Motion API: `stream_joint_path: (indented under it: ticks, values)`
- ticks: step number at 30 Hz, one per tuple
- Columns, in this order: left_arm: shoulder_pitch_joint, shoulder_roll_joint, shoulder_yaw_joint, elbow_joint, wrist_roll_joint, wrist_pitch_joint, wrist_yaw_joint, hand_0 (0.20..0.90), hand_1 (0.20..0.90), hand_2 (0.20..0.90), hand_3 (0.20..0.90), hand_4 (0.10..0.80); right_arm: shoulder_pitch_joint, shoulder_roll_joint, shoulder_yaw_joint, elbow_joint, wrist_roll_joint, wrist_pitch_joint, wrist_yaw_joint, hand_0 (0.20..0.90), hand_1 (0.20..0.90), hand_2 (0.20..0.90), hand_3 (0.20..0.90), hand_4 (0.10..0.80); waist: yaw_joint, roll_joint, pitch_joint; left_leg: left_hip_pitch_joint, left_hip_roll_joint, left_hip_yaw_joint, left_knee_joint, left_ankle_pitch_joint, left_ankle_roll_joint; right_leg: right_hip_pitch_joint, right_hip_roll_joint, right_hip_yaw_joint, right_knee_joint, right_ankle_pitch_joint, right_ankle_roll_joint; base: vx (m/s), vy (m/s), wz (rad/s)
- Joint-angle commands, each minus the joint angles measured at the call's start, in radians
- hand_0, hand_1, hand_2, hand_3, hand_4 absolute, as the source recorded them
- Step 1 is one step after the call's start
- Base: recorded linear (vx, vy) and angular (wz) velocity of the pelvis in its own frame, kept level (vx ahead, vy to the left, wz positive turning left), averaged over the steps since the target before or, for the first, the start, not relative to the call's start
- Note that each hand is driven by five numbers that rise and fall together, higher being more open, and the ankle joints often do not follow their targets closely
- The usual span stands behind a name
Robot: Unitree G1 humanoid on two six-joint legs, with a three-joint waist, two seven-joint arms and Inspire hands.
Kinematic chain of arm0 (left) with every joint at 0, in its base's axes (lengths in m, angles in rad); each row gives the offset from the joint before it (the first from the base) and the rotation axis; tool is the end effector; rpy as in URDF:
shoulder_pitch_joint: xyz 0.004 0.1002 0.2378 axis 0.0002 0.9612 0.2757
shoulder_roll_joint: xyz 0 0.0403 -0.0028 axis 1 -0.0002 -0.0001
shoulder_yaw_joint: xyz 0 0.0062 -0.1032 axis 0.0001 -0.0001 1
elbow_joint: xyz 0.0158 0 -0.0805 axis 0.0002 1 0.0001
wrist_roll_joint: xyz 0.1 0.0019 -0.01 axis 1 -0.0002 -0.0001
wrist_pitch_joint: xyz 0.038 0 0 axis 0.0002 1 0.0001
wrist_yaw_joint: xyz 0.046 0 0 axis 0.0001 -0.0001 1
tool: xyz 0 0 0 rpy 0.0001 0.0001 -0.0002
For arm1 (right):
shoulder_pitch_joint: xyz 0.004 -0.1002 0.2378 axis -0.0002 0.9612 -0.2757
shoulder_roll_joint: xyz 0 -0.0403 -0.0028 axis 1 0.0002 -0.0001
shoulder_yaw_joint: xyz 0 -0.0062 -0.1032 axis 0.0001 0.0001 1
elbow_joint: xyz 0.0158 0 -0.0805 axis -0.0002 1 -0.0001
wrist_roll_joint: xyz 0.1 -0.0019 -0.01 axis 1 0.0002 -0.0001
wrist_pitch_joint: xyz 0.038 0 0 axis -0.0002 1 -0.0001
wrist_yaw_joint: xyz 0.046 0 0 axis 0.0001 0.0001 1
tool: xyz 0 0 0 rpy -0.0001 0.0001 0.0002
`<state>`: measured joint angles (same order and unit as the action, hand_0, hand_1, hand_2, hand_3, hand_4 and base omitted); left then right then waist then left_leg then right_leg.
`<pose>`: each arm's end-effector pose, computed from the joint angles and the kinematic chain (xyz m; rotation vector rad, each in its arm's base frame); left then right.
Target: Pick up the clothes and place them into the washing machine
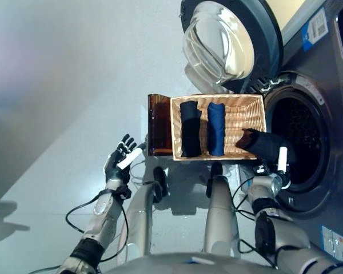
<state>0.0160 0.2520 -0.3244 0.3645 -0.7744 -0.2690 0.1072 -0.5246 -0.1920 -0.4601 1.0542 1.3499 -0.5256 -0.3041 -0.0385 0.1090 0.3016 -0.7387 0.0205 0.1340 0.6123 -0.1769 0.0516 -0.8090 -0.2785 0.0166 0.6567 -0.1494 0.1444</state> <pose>0.1791 0.1619 -0.0205 -0.4472 0.2507 0.0715 0.2517 -0.2523 -0.0016 1.2728 -0.0370 -1.2374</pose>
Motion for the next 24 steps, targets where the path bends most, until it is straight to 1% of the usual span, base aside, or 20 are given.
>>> stream_joint_path:
  ticks: [1, 2, 3, 7, 11, 12, 14, 19, 21, 24]
  values:
    - [0.0, 0.005, -0.001, -0.045, -0.015, -0.061, -0.019, 0.9, 0.9, 0.9, 0.9, 0.8, -0.07, -0.104, -0.044, -0.017, 0.077, -0.147, 0.025, 0.2, 0.2, 0.2, 0.2, 0.3, 0.019, 0.044, -0.024, 0.061, 0.024, -0.083, 0.0, -0.055, -0.071, 0.063, 0.003, -0.045, -0.028, 0.045, -0.027, 0.0, 0.0, 0.0]
    - [0.007, 0.006, -0.009, -0.042, -0.021, -0.06, -0.022, 0.9, 0.9, 0.9, 0.9, 0.8, -0.097, -0.126, -0.066, 0.008, 0.077, -0.167, -0.004, 0.2, 0.2, 0.2, 0.2, 0.3, 0.021, 0.05, -0.032, 0.058, 0.02, -0.084, 0.0, -0.055, -0.071, 0.06, 0.001, -0.046, -0.026, 0.044, -0.026, 0.0, 0.0, 0.0]
    - [0.005, 0.005, -0.01, -0.042, -0.022, -0.061, -0.022, 0.9, 0.9, 0.9, 0.9, 0.8, -0.1, -0.129, -0.067, 0.01, 0.074, -0.166, -0.007, 0.2, 0.2, 0.2, 0.2, 0.3, 0.022, 0.052, -0.033, 0.056, 0.02, -0.085, 0.0, -0.055, -0.071, 0.058, 0.001, -0.046, -0.025, 0.044, -0.026, 0.0, 0.0, 0.0]
    - [0.019, 0.021, -0.015, -0.044, -0.008, -0.059, -0.023, 0.9, 0.9, 0.9, 0.9, 0.8, -0.138, -0.206, -0.099, 0.062, 0.055, -0.167, -0.049, 0.2, 0.2, 0.2, 0.2, 0.3, 0.032, 0.061, -0.045, 0.049, 0.018, -0.089, -0.005, -0.052, -0.072, 0.055, -0.003, -0.047, -0.027, 0.043, -0.026, 0.0, -0.003, 0.01]
    - [0.029, 0.039, -0.022, -0.049, 0.003, -0.057, -0.028, 0.9, 0.9, 0.9, 0.9, 0.8, -0.166, -0.286, -0.129, 0.077, 0.062, -0.187, -0.074, 0.2, 0.2, 0.2, 0.2, 0.3, 0.038, 0.064, -0.057, 0.046, 0.016, -0.09, -0.01, -0.049, -0.071, 0.051, -0.004, -0.046, -0.03, 0.044, -0.027, 0.012, -0.007, 0.03]
    - [0.029, 0.048, -0.029, -0.046, 0.007, -0.053, -0.034, 0.9, 0.9, 0.9, 0.9, 0.8, -0.175, -0.329, -0.14, 0.085, 0.067, -0.195, -0.088, 0.2, 0.2, 0.2, 0.2, 0.3, 0.037, 0.062, -0.062, 0.047, 0.015, -0.091, -0.009, -0.051, -0.072, 0.052, -0.004, -0.046, -0.029, 0.043, -0.026, 0.035, -0.009, 0.07]
    - [0.027, 0.054, -0.037, -0.041, 0.013, -0.051, -0.038, 0.9, 0.9, 0.9, 0.9, 0.8, -0.183, -0.369, -0.147, 0.103, 0.067, -0.197, -0.103, 0.2, 0.2, 0.2, 0.2, 0.3, 0.037, 0.064, -0.065, 0.049, 0.016, -0.09, -0.01, -0.053, -0.072, 0.053, -0.004, -0.044, -0.027, 0.042, -0.026, 0.032, -0.004, 0.07]
    - [0.029, 0.071, -0.044, -0.053, 0.016, -0.05, -0.048, 0.9, 0.9, 0.9, 0.9, 0.8, -0.192, -0.502, -0.172, 0.151, 0.041, -0.181, -0.164, 0.2, 0.2, 0.2, 0.2, 0.3, 0.037, 0.072, -0.075, 0.051, 0.015, -0.087, -0.013, -0.055, -0.075, 0.05, -0.007, -0.033, -0.028, 0.041, -0.025, 0.005, 0.001, 0.01]
    - [0.037, 0.076, -0.042, -0.06, 0.016, -0.05, -0.049, 0.9, 0.9, 0.9, 0.9, 0.8, -0.184, -0.532, -0.176, 0.158, 0.028, -0.175, -0.174, 0.2, 0.2, 0.2, 0.2, 0.3, 0.036, 0.074, -0.078, 0.051, 0.017, -0.085, -0.012, -0.056, -0.074, 0.049, -0.006, -0.032, -0.027, 0.041, -0.024, 0.0, 0.0, 0.0]
    - [0.033, 0.076, -0.04, -0.054, 0.018, -0.049, -0.05, 0.9, 0.9, 0.9, 0.9, 0.8, -0.172, -0.548, -0.173, 0.175, 0.022, -0.164, -0.177, 0.2, 0.2, 0.2, 0.2, 0.3, 0.034, 0.074, -0.078, 0.049, 0.019, -0.083, -0.01, -0.059, -0.073, 0.046, -0.005, -0.031, -0.03, 0.043, -0.025, 0.0, 0.0, 0.0]
